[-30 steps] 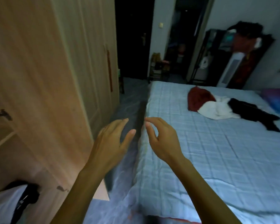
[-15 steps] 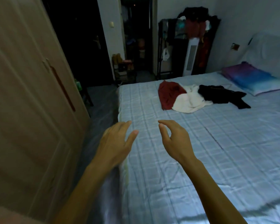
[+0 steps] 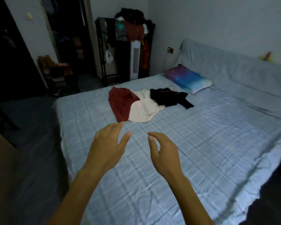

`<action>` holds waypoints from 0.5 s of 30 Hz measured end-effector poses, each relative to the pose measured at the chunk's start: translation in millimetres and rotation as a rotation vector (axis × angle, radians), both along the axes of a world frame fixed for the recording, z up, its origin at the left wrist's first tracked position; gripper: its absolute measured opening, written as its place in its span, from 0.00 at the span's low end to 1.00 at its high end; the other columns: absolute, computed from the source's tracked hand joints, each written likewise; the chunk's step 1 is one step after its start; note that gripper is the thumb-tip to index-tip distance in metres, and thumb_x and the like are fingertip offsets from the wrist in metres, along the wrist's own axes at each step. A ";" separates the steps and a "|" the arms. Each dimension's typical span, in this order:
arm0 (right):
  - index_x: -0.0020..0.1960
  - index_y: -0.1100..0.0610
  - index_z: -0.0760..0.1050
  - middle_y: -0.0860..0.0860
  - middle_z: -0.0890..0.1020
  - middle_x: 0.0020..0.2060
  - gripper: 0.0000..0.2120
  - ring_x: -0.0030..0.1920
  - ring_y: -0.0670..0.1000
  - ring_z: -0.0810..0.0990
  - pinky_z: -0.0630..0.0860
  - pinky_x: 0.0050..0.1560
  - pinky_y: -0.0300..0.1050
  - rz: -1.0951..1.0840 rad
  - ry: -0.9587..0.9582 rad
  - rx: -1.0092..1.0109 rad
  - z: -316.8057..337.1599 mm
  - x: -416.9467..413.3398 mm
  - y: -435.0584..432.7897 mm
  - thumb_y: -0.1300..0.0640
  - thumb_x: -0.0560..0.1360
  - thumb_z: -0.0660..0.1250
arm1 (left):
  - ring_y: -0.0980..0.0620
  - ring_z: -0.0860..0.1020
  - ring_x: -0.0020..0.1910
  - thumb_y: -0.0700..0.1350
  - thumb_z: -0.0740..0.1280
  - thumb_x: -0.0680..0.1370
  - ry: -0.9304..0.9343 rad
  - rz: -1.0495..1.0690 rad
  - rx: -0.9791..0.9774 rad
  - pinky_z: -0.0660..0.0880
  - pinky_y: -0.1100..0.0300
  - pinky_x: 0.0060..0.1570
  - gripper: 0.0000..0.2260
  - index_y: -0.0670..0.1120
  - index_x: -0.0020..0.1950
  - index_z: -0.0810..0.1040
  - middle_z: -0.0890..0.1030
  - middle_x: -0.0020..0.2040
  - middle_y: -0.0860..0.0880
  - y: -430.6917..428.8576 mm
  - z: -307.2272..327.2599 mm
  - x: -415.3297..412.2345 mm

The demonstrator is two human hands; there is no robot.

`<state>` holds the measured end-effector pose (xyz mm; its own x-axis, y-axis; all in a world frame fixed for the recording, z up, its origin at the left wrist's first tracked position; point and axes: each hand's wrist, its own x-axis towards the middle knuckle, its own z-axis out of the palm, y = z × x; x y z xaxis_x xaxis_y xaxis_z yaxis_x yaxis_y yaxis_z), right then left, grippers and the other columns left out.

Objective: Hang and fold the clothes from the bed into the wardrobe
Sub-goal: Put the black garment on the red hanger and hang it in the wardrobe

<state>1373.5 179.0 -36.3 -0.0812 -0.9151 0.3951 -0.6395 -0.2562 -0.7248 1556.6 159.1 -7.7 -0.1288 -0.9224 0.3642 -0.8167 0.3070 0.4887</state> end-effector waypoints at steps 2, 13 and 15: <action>0.60 0.53 0.78 0.46 0.81 0.56 0.14 0.54 0.37 0.74 0.64 0.54 0.24 -0.082 0.045 0.002 -3.7 6.1 -26.1 0.49 0.80 0.59 | 0.43 0.77 0.57 0.63 0.51 0.78 -0.016 -0.077 -0.017 0.73 0.46 0.59 0.30 0.42 0.65 0.75 0.79 0.60 0.43 -40.8 -9.5 8.9; 0.60 0.53 0.78 0.47 0.81 0.56 0.17 0.56 0.45 0.78 0.72 0.55 0.38 -0.375 0.176 0.135 -4.3 88.1 -144.4 0.46 0.79 0.58 | 0.43 0.76 0.58 0.65 0.49 0.78 0.005 -0.362 0.082 0.72 0.45 0.59 0.32 0.42 0.66 0.74 0.78 0.61 0.42 -217.4 -43.2 93.9; 0.59 0.53 0.78 0.47 0.81 0.56 0.18 0.55 0.46 0.78 0.74 0.55 0.42 -0.442 0.211 0.125 -0.2 92.4 -156.9 0.45 0.79 0.57 | 0.44 0.76 0.58 0.66 0.47 0.78 0.021 -0.408 0.078 0.72 0.46 0.59 0.33 0.43 0.66 0.74 0.78 0.61 0.43 -231.9 -44.1 95.6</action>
<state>1465.9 22.0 -36.5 -0.4014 -0.8527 0.3343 -0.8033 0.1524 -0.5758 1652.2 -72.8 -51.8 -0.4824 -0.8224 0.3016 -0.6255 0.5644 0.5386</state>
